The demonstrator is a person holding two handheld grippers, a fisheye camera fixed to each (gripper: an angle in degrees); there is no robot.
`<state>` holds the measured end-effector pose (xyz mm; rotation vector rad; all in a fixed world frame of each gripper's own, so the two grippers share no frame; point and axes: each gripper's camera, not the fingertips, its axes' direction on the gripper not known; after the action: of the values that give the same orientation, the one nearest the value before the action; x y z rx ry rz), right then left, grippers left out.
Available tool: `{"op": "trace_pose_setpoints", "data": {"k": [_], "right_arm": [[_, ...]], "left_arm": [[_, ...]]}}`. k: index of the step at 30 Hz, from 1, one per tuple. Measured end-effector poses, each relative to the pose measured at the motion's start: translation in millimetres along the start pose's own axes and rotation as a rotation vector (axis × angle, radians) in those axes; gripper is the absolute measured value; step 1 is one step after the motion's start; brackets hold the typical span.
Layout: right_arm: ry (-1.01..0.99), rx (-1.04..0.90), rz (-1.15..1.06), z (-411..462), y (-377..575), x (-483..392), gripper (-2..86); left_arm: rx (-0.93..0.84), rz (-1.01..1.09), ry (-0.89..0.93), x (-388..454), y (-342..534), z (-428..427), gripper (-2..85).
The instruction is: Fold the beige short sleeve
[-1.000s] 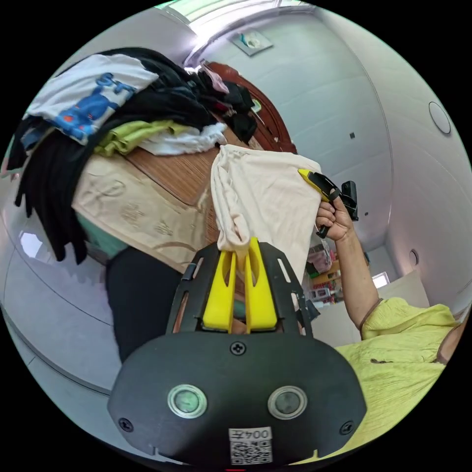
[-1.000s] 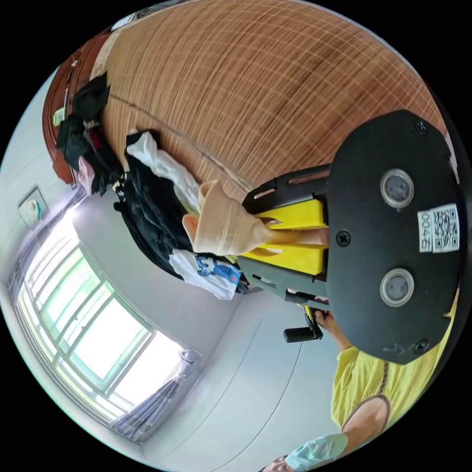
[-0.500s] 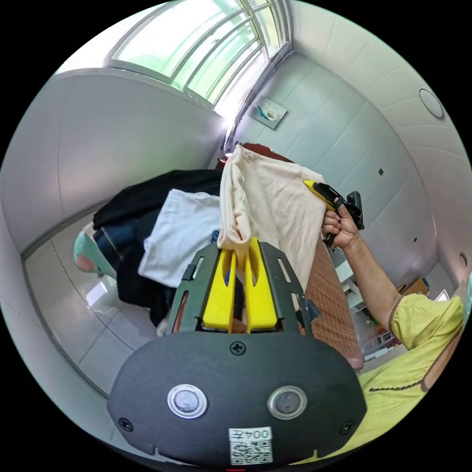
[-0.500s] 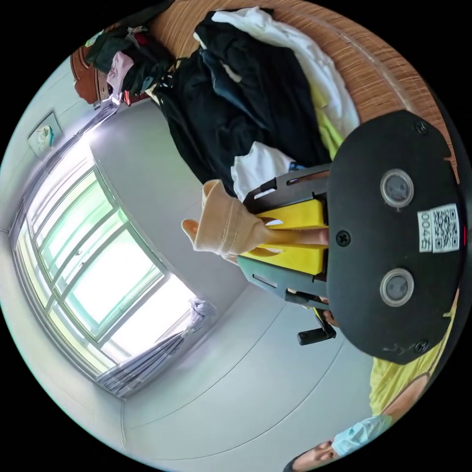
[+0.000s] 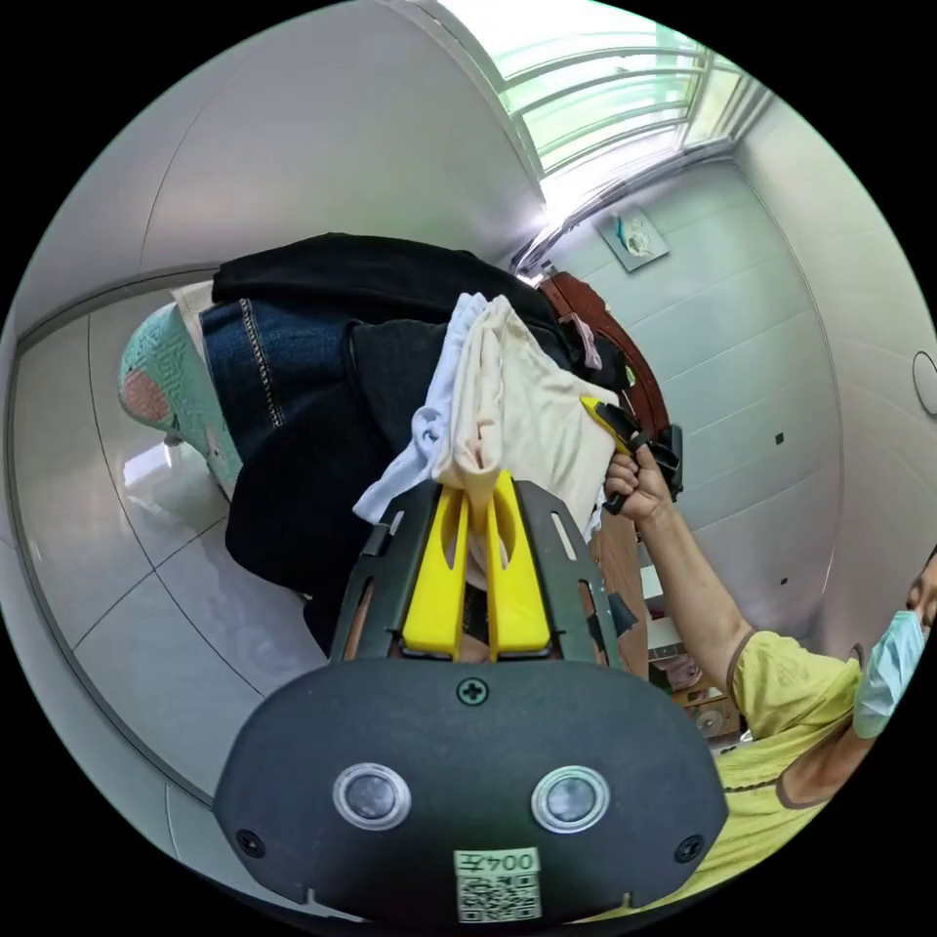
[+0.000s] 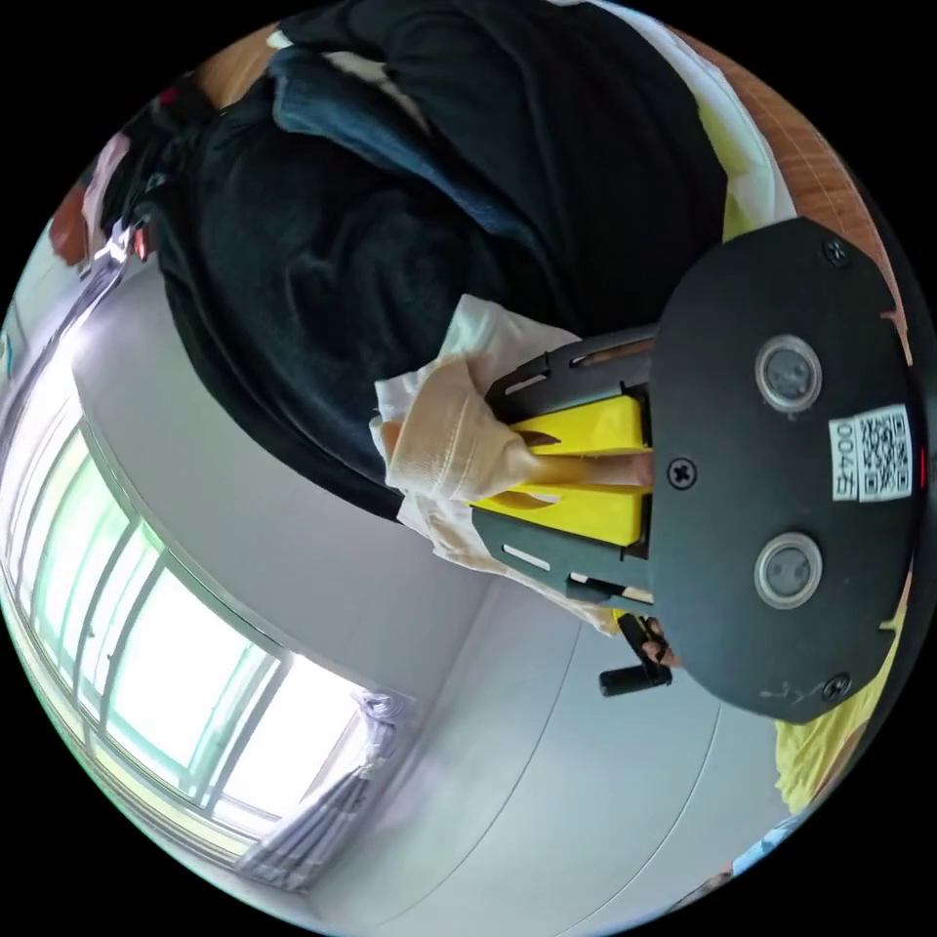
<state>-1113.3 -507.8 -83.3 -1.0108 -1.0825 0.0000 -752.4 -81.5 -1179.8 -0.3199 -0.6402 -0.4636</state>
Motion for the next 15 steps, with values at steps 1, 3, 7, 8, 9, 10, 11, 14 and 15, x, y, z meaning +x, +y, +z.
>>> {"op": "trace_pose_setpoints", "data": {"k": [1,3,7,8,9,10,11,14,15], "right_arm": [[0.04,-0.009,-0.042,-1.1,-8.9,-16.6,4.3],[0.102,-0.026,-0.061,4.4,-18.1,-31.7,4.4],[0.048,-0.095,0.067,30.1,-22.1,-23.5,6.6],[-0.049,-0.076,0.129,24.8,-19.0,-17.4,8.1],[-0.085,-0.048,0.149,19.0,-15.9,-16.2,9.0],[-0.104,0.011,0.166,4.7,-8.1,-17.8,10.2],[-0.084,0.039,0.167,-10.2,0.0,-22.8,11.0],[0.012,0.048,0.098,-48.9,34.2,-50.3,10.3],[0.038,0.042,0.081,-56.3,44.5,-57.0,10.0]], "left_arm": [[-0.005,-0.008,0.004,1.2,2.2,2.2,4.8],[-0.003,-0.006,-0.028,0.3,8.8,10.3,4.7],[0.041,-0.083,0.124,-31.4,21.0,12.9,4.1],[0.07,-0.081,0.136,-34.7,28.0,7.1,3.7],[0.102,-0.07,0.116,-34.6,36.7,-1.2,3.2],[0.125,-0.064,0.111,-34.5,46.2,-9.0,2.8],[0.141,-0.063,0.103,-34.3,51.9,-13.7,2.6],[0.208,-0.061,-0.077,-27.7,87.6,-36.1,1.6],[0.219,-0.016,-0.186,-14.1,104.5,-40.3,1.2]]}}
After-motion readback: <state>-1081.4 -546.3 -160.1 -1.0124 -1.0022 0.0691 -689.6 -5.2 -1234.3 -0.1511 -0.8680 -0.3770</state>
